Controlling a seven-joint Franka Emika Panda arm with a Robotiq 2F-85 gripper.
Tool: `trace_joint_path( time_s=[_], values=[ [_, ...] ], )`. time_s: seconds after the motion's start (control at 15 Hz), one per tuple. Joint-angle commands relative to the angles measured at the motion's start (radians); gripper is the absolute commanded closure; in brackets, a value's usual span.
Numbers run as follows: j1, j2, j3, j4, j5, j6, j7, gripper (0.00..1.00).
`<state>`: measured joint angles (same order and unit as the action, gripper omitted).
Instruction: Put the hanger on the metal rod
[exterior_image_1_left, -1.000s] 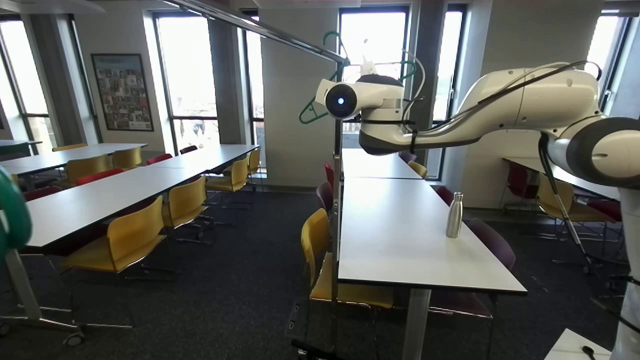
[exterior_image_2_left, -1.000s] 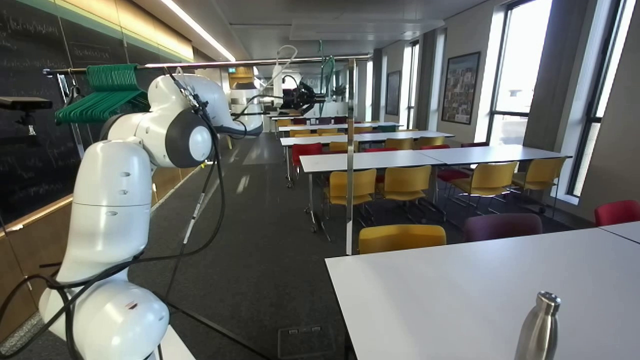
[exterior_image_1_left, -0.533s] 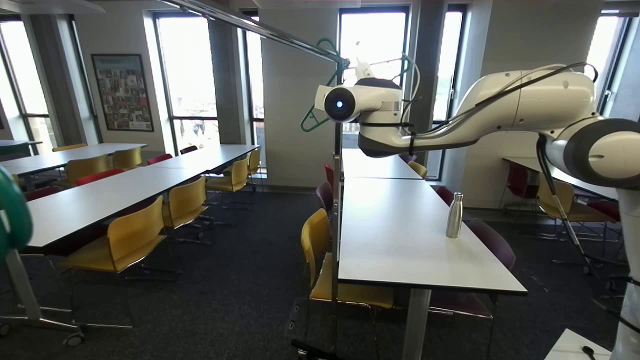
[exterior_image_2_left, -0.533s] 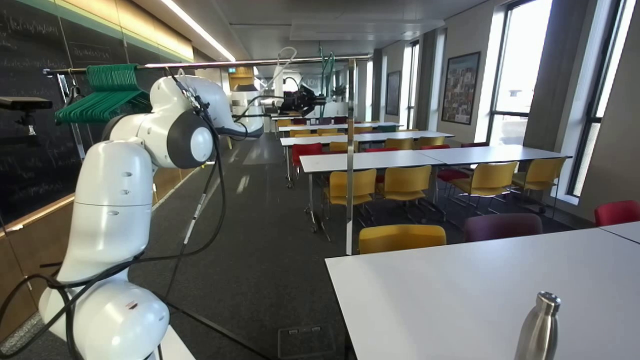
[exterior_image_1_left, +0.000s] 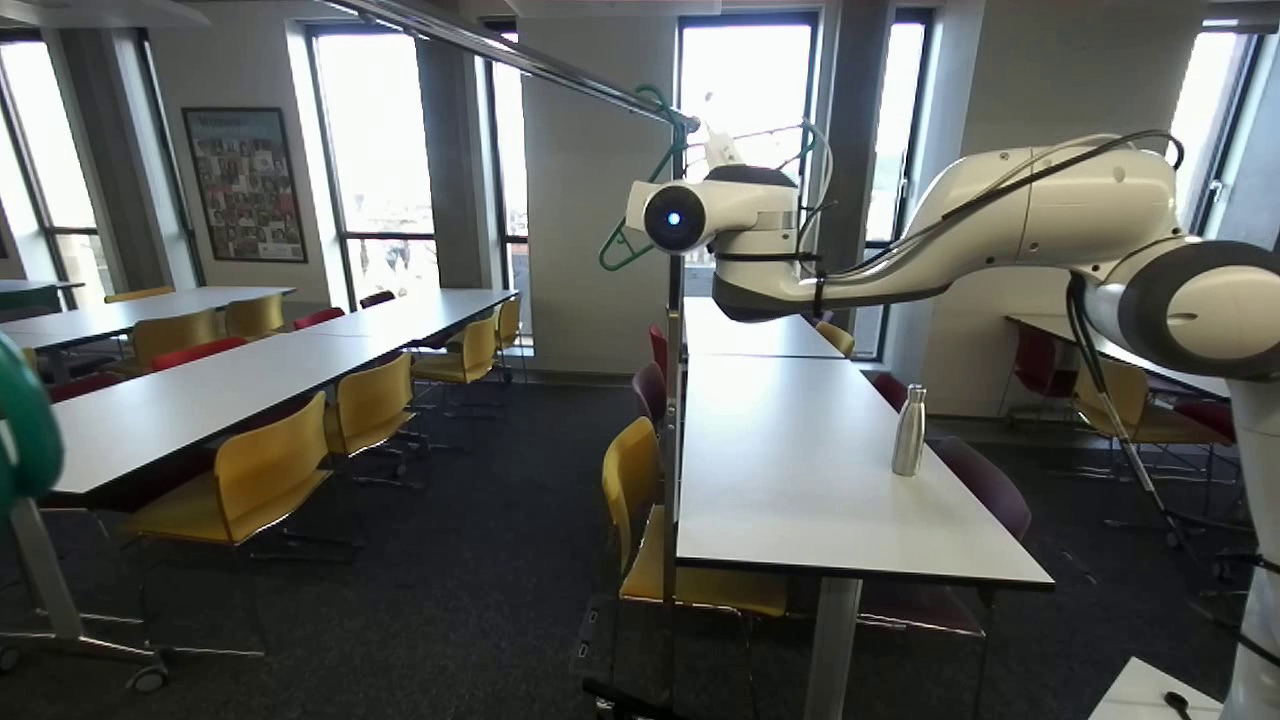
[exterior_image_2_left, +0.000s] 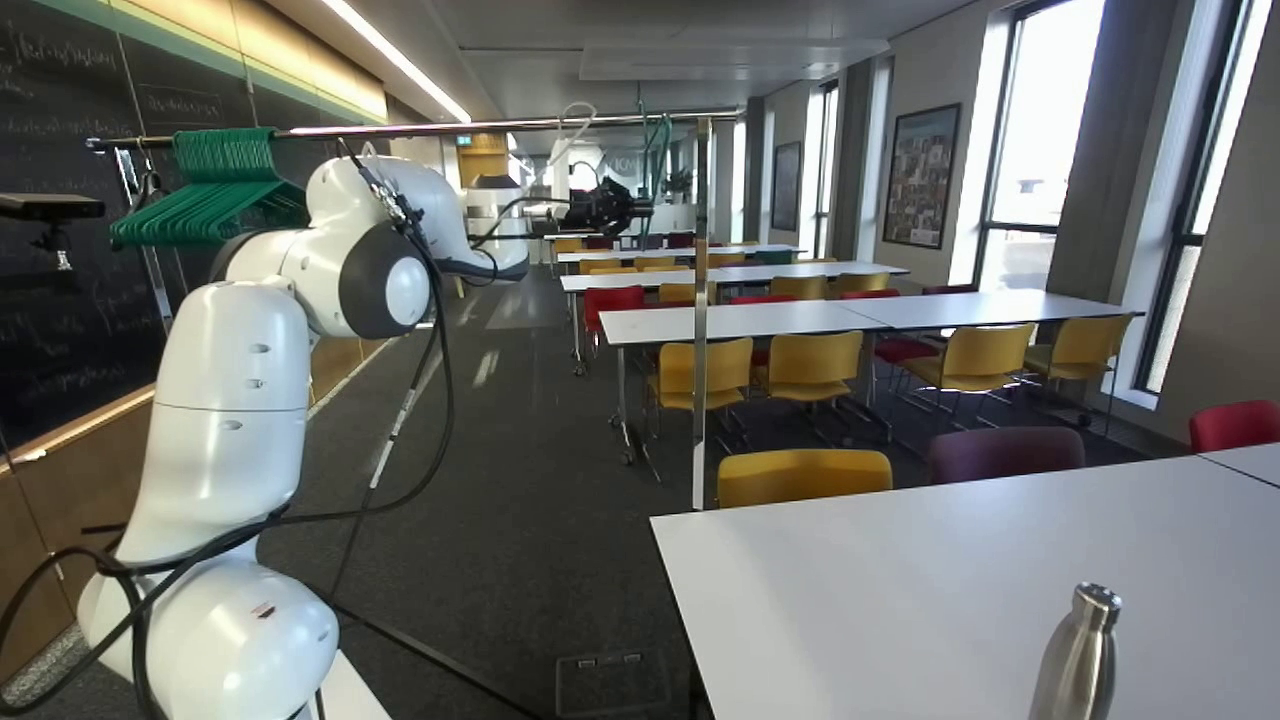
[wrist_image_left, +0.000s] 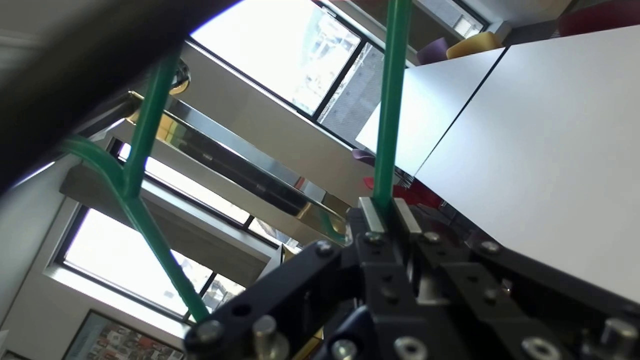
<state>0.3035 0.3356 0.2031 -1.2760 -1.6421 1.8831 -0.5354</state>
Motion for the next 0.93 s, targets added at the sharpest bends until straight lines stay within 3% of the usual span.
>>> trace_joint_path(
  time_s=[0.0,0.87],
  values=[
    [0.019,0.009,-0.018,0.008,-0.021,-0.006,0.021,0.98],
    [0.018,0.010,-0.015,-0.042,-0.007,-0.010,0.195,0.98]
  ],
)
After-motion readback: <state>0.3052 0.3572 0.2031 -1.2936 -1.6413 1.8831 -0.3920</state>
